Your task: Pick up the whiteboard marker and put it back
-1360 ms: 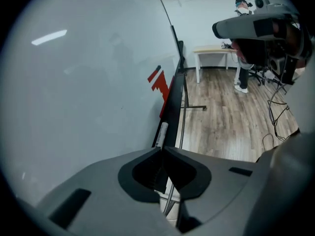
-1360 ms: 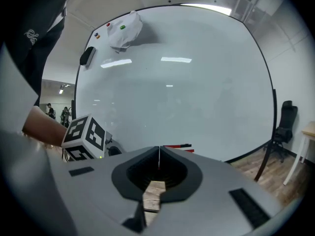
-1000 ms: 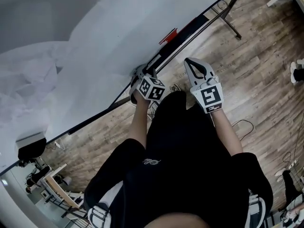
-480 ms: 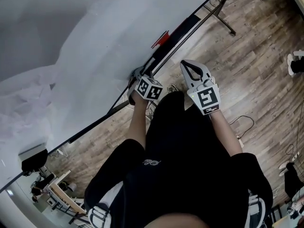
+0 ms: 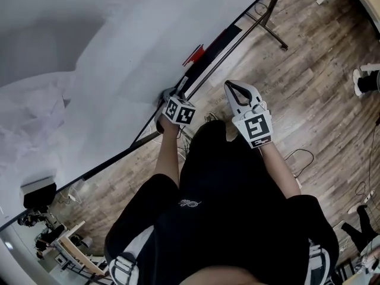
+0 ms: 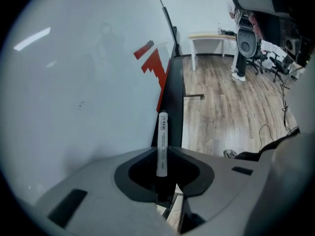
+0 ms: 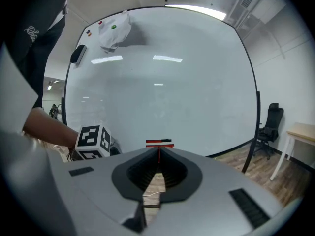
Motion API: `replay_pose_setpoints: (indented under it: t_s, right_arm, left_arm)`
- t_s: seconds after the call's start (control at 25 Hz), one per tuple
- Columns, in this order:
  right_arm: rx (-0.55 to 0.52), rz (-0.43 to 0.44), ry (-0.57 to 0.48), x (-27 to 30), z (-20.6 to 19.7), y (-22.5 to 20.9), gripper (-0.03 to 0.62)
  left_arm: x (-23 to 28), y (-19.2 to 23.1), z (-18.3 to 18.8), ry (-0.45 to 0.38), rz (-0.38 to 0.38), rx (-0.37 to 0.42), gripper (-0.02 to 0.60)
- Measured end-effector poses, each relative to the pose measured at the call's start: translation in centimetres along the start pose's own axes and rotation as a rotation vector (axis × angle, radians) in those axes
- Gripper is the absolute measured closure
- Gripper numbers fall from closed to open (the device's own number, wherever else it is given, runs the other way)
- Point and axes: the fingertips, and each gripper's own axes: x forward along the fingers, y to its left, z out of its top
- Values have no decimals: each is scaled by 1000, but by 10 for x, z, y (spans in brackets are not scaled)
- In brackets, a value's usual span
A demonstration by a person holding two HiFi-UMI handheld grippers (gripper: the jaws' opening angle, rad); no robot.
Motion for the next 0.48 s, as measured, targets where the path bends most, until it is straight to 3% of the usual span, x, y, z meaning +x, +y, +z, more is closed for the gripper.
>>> replay_pose_setpoints:
  t_s: [0.2, 0.48]
  right_arm:
    - [-4, 12, -9, -15, 3, 0, 589]
    - [-22, 67, -28, -40, 8, 15, 589]
  left_arm:
    - [-24, 1, 11, -70, 44, -76, 514]
    - [-71, -20, 29, -210, 42, -220, 514]
